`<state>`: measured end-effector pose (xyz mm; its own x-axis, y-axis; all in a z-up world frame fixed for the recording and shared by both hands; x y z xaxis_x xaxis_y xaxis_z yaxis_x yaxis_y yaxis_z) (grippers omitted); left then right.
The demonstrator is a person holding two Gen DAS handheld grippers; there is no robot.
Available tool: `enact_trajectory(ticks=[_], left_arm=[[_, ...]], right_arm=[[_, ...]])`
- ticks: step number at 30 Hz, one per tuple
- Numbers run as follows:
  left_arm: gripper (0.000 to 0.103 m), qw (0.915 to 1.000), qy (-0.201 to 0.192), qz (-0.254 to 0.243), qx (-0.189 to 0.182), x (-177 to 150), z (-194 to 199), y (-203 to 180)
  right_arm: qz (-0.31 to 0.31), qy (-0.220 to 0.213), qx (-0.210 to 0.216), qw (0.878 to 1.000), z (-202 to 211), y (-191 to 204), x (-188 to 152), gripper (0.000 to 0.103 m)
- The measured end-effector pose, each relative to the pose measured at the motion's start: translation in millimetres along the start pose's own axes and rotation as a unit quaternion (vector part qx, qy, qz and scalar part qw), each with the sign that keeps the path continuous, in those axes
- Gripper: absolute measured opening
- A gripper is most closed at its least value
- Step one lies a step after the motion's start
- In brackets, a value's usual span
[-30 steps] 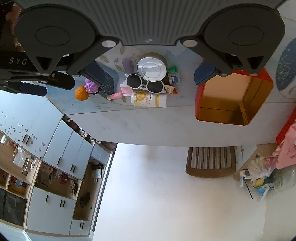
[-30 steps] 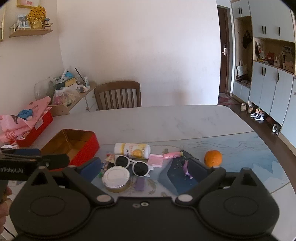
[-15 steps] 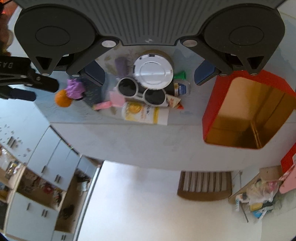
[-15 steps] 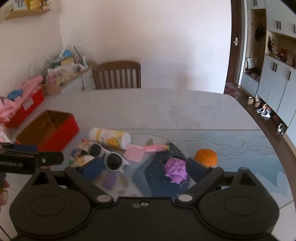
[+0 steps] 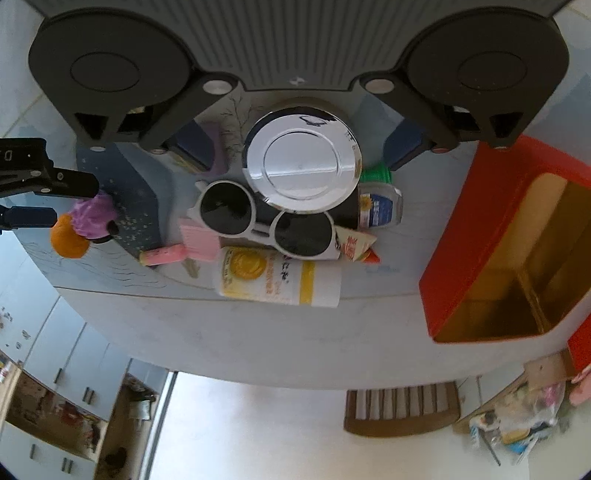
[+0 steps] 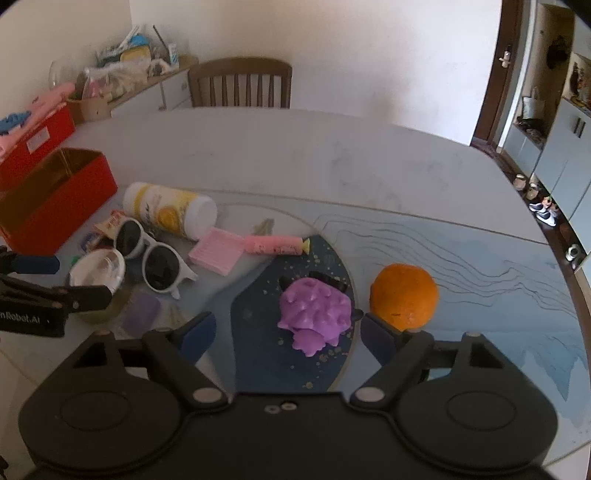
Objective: Organize rigid objects
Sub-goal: 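Grasp the silver round tin with the left gripper while the right grasps the purple squishy toy, then lift the silver tin and purple toy and carry both over the red tin box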
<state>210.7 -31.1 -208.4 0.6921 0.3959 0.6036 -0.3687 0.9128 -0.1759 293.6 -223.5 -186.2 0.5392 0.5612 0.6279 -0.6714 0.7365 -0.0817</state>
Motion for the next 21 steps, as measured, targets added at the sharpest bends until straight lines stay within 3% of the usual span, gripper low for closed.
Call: enact_trajectory(ticks=[12,15,21], left_arm=[[0.077,0.9994,0.007,-0.018,0.028,0.4,-19.6,-4.4],[0.077,0.9994,0.007,-0.014,0.030,0.9,-20.6,-3.9],[0.077,0.9994,0.006,-0.013,0.032,0.4,-20.9,-4.8]], right_arm=[[-0.043,0.017,0.002,0.999,-32.6,-18.9,2.9,0.077],[-0.045,0.018,0.000,0.999,-35.8,-19.7,4.2,0.075],[-0.044,0.020,-0.013,0.999,-36.2,-22.5,5.4,0.060]])
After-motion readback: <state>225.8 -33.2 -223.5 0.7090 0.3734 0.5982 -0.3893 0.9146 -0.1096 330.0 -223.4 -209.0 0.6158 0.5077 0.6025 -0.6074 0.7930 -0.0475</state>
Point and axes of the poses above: each gripper's, at about its wrist camera, not at the fingertips, and z roughly against the way its jaws point, y to its left, x to its top, the point moved 9 cm from there along -z, roughly the way its jaws point, and after that the axes turned 8 degrees about z, right-handed, at the moved point
